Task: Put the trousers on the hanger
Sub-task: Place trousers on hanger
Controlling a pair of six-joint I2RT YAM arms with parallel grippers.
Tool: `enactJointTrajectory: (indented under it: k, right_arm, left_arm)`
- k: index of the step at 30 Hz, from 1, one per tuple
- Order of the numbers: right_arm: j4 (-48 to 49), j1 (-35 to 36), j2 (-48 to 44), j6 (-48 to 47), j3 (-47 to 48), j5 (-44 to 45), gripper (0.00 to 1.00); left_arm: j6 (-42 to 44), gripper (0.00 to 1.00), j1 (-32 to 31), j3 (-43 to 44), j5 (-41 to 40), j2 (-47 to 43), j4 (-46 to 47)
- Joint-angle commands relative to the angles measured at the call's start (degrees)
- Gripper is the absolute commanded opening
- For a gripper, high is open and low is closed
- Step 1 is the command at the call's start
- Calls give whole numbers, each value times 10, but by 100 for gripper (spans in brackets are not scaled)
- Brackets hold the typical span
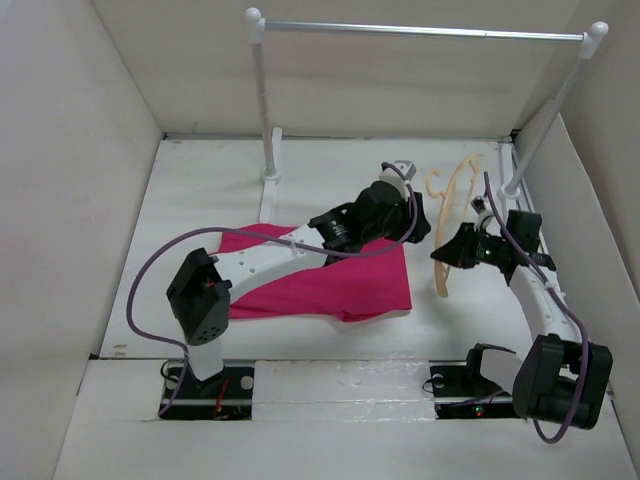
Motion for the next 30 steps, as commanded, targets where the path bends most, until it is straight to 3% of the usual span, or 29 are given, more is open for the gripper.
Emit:
enactJointTrajectory:
  k: [1, 9, 16, 22, 25, 26, 28, 29, 30]
  right_arm:
    - [-22, -1, -39, -64, -31, -27, 0]
    - [-54, -1, -77, -81, -95, -56, 0]
    - [-81, 18, -103, -82, -121, -79, 0]
    - [-109, 23, -112, -89, -159, -111, 0]
    - [-126, 23, -128, -88, -176, -113, 0]
    - [-132, 23, -132, -88, -177, -104, 0]
    - [-139, 23, -146, -79, -183, -103, 1]
    - [-142, 23, -150, -77, -182, -104, 5]
    - [-152, 23, -154, -76, -178, -99, 13]
  left_arm:
    - [-36, 46, -17, -33, -14, 35, 82]
    - [-66, 59, -22, -32, 17, 101, 129]
    - [-89, 58, -27, -6, -27, 147, 122]
    - [-127, 57, -39, -40, -55, 153, 152]
    - [-136, 48, -44, -65, -71, 140, 172]
    - [-137, 30, -44, -70, -77, 137, 175]
    - [-139, 15, -49, -77, -86, 130, 169]
    - [-139, 0, -49, -80, -85, 128, 166]
    - [-140, 0, -49, -87, -90, 123, 165]
